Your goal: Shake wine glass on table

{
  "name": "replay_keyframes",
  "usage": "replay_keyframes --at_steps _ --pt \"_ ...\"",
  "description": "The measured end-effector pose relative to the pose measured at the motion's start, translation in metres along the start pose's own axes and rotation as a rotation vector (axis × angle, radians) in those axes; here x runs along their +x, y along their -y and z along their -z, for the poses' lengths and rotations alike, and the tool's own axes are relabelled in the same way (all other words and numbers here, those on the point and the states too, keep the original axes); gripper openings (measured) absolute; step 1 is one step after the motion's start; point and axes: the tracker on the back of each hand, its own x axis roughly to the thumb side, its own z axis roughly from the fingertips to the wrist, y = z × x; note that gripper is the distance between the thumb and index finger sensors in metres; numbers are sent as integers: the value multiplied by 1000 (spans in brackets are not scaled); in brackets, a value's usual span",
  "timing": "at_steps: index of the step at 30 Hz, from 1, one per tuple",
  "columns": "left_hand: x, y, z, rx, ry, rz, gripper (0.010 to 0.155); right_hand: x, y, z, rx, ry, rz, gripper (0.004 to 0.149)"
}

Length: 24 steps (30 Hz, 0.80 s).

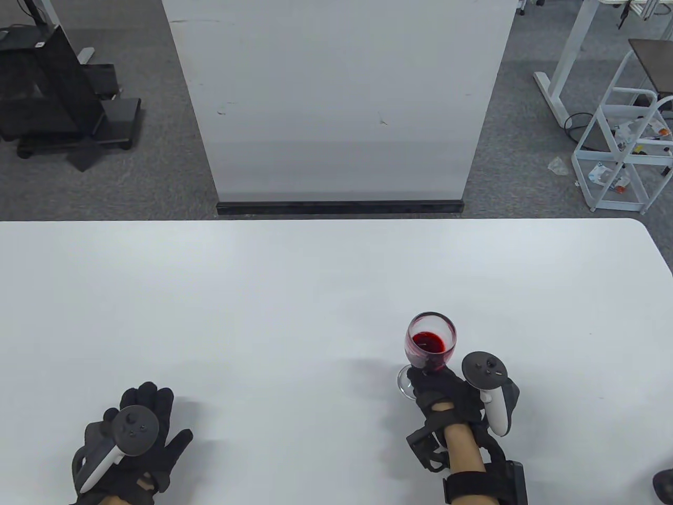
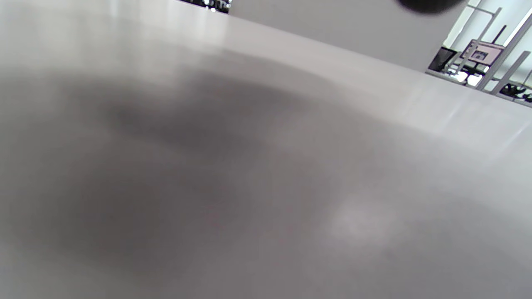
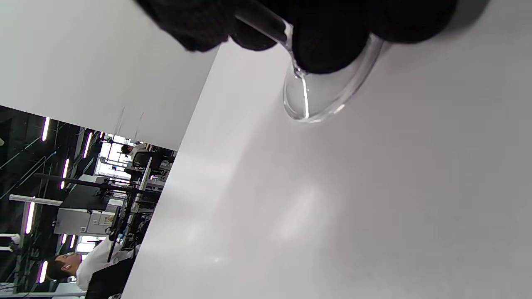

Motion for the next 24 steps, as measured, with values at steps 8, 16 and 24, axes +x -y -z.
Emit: replay_keyframes --at_steps 8,16,24 --pt "0 0 0 0 3 -1 80 -2 0 1 6 10 22 55" --pt "0 -1 0 0 2 -4 80 -3 1 2 -5 15 12 56" --pt "0 -1 0 -1 1 -3 80 -3 -1 3 -10 19 2 57"
